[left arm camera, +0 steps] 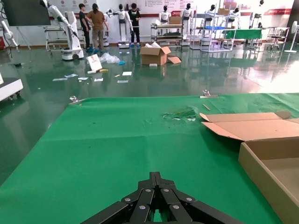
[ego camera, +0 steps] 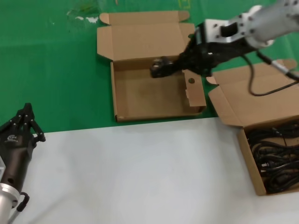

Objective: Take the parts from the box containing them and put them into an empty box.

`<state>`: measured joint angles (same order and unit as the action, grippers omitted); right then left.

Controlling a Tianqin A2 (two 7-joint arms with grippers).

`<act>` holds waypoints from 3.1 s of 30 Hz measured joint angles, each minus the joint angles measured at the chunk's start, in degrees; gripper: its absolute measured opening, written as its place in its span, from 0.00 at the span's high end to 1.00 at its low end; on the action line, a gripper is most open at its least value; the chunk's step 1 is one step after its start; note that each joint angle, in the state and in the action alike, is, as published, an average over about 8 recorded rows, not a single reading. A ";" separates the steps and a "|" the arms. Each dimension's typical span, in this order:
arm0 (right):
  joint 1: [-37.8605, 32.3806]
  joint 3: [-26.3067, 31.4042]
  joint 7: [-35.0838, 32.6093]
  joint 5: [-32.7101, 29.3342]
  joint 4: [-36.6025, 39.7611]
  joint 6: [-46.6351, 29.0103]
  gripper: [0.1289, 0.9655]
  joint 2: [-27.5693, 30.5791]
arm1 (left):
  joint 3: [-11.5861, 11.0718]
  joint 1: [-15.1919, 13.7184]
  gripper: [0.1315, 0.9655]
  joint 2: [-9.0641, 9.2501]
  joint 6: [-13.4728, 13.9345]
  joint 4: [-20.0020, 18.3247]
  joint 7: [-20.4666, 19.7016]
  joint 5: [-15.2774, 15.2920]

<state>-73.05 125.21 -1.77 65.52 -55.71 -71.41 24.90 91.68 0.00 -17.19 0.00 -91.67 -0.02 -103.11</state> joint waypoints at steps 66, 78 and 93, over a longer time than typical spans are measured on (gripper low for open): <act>12.09 -2.93 9.42 4.63 -15.03 10.84 0.26 0.77 | 0.00 0.00 0.99 0.00 0.00 0.00 0.00 0.00; 15.10 -4.42 9.06 6.24 -16.06 13.81 0.06 0.36 | 0.00 0.00 0.92 0.00 0.00 0.00 0.00 0.00; 26.65 -10.23 7.61 12.49 -20.02 25.26 0.00 -1.25 | 0.00 0.00 0.70 0.00 0.00 0.00 0.00 0.00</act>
<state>-46.40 114.98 5.84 78.01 -75.73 -46.15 23.65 91.68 0.00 -17.19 0.00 -91.67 -0.02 -103.12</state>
